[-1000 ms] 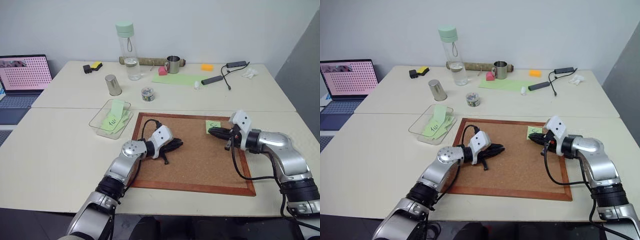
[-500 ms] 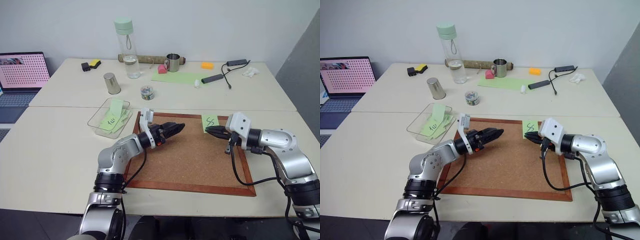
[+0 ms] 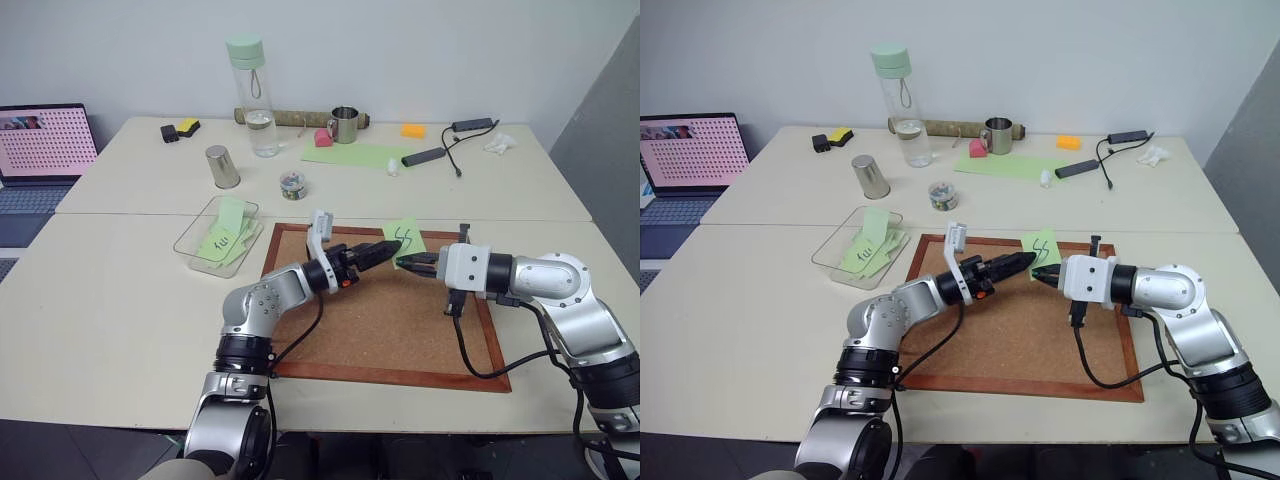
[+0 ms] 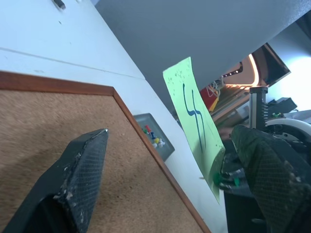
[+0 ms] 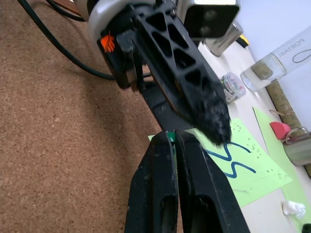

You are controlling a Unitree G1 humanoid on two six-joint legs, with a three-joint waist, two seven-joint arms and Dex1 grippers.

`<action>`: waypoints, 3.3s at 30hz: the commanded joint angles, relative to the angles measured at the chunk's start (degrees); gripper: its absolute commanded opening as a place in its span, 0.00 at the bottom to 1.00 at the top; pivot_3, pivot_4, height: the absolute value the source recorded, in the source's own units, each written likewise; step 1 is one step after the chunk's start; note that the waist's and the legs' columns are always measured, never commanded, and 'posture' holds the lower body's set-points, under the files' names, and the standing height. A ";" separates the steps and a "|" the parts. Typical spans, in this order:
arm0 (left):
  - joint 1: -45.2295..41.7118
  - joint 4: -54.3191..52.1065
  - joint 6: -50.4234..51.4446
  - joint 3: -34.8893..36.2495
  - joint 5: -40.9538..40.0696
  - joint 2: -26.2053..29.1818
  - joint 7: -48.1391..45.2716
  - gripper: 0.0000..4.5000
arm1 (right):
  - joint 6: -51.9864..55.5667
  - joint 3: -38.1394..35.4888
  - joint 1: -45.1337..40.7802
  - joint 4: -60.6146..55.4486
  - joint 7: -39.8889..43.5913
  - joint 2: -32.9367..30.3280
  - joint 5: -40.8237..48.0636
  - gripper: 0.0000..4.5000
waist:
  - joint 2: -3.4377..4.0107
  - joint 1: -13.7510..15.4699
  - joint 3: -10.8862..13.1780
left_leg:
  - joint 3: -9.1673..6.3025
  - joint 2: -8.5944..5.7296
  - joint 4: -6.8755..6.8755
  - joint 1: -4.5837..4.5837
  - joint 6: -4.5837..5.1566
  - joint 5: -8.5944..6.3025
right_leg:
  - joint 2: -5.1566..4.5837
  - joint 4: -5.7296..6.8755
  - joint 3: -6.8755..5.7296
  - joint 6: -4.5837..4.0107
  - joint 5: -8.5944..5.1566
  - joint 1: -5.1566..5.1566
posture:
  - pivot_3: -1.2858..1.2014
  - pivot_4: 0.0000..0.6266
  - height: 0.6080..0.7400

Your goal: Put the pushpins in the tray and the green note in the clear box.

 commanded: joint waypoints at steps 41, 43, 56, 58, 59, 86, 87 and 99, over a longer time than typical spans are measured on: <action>-1.99 7.55 -14.51 -0.20 8.51 -1.04 2.12 0.00 | 13.00 -12.23 2.76 -4.25 -8.32 0.53 7.83 0.00 | -0.01 0.13 0.00 | -0.01 0.00 -0.01 -0.01 -0.01 0.01 | 0.00 0.00 0.01 0.00 0.00 0.00 | 0.52 0.24 1.00; -1.50 5.15 -14.08 -0.46 8.19 -0.80 1.96 0.00 | 17.51 -14.68 4.63 -2.47 -10.66 -1.36 6.13 0.00 | -0.01 0.25 0.00 | 0.00 -0.01 -0.01 -0.01 -0.01 0.00 | -0.01 0.00 0.01 0.00 0.00 0.00 | 0.52 0.24 1.00; 0.03 -3.78 -10.04 2.16 4.29 -0.74 5.60 0.00 | 24.72 -16.90 8.40 14.13 -19.19 -3.72 -0.06 0.00 | 0.00 0.33 0.00 | 0.08 0.00 -0.02 0.00 0.01 0.00 | 0.01 0.05 0.07 0.00 0.00 0.00 | 0.52 0.24 1.00; -0.21 -5.26 -9.62 2.38 3.69 -1.11 6.51 0.00 | 23.84 -16.43 7.80 16.42 -19.35 -3.55 -0.59 0.08 | 0.00 0.30 0.00 | 0.09 0.00 -0.02 0.00 0.00 0.00 | 0.01 0.05 0.08 0.00 0.00 0.00 | 0.52 0.24 1.00; -0.32 -6.21 -9.27 2.42 3.35 -1.19 6.83 0.00 | 23.93 -16.34 7.57 17.06 -19.02 -3.48 -0.36 0.12 | 0.00 0.29 0.00 | 0.10 0.00 -0.02 0.00 0.00 0.00 | 0.01 0.06 0.08 0.00 0.00 0.00 | 0.52 0.24 1.00; 2.54 -12.75 -19.36 14.54 15.27 26.19 19.78 0.00 | 42.82 -13.85 -10.11 -13.08 0.56 -4.27 34.25 0.84 | -0.15 0.64 0.12 | -0.16 0.07 -0.06 -0.01 0.03 -0.02 | 0.09 -0.09 -0.10 -0.02 0.01 0.02 | 0.52 0.24 1.00; 2.26 -11.74 -19.98 14.17 15.84 26.71 19.59 0.00 | 43.13 -13.28 -10.36 -13.47 0.57 -4.26 34.38 0.84 | -0.17 0.97 0.12 | -0.21 0.05 -0.06 -0.06 0.03 -0.02 | 0.06 -0.17 -0.16 -0.02 0.01 0.03 | 0.52 0.24 1.00; -0.53 -2.82 -21.42 10.91 17.35 29.96 11.39 0.30 | 40.51 -10.43 -7.70 -14.72 3.15 -5.29 32.51 0.85 | -0.22 1.20 0.16 | -0.21 -0.04 -0.06 -0.21 0.02 -0.01 | -0.11 -0.27 -0.23 0.02 0.05 -0.06 | 0.52 0.24 1.00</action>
